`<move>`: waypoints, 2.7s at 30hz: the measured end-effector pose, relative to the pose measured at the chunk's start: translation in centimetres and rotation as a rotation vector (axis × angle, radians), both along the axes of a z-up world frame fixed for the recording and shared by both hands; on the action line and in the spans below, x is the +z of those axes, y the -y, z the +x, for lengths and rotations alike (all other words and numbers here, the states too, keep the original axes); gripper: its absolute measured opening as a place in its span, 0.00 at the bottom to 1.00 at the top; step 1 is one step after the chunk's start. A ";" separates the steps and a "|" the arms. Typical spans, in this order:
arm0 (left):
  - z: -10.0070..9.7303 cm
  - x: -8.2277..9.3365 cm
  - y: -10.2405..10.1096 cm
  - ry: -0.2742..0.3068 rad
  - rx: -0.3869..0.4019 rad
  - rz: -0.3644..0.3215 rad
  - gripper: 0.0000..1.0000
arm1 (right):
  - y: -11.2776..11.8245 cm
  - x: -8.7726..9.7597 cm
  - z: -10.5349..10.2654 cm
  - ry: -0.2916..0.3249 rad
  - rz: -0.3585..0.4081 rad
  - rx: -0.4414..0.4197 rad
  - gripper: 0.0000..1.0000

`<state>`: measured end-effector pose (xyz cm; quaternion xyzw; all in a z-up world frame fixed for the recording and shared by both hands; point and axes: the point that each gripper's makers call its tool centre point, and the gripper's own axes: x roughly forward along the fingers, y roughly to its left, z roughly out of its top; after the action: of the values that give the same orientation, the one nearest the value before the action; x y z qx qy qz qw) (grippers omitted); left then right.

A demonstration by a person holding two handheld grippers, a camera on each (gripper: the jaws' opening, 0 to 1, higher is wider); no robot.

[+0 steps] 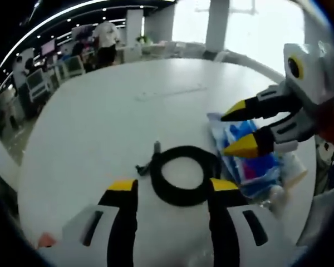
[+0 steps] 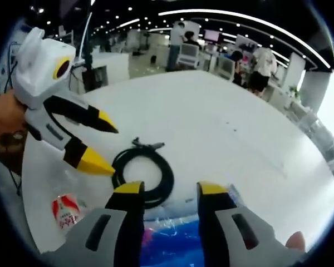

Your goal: Arrange the tabletop items into an orderly group along one side of the table until the central work area is clear of visible clutter.

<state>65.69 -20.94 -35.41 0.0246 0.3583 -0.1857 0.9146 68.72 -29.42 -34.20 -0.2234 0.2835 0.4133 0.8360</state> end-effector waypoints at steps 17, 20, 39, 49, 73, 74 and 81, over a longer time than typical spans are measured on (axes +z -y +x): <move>0.3 -2.5 0.0 -0.081 0.035 -0.052 0.38 | -1.4 -3.6 1.0 -0.089 -0.002 -0.017 0.32; 0.4 -2.8 -0.1 -0.092 0.043 -0.055 0.37 | -1.6 -4.0 1.0 -0.099 -0.008 -0.016 0.31; 1.0 -3.8 0.0 -0.128 0.080 -0.059 0.27 | -1.8 -5.4 1.3 -0.159 -0.027 -0.058 0.26; 1.1 -3.9 -0.4 -0.122 0.106 -0.042 0.21 | -2.2 -5.7 1.2 -0.179 -0.018 -0.075 0.17; 1.4 -3.4 -1.4 -0.092 0.184 -0.015 0.07 | -2.1 -4.4 1.6 -0.150 0.019 -0.114 0.06; 1.4 -3.3 -1.4 -0.090 0.185 -0.015 0.07 | -2.1 -4.4 1.6 -0.149 0.020 -0.115 0.05; 2.0 -2.0 -1.7 -0.063 0.191 -0.015 0.05 | -2.2 -3.1 1.9 -0.133 0.045 -0.119 0.05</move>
<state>67.65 -19.22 -37.42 -0.0225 0.3864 -0.1010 0.9165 70.65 -27.22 -37.26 -0.1592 0.3419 0.3834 0.8431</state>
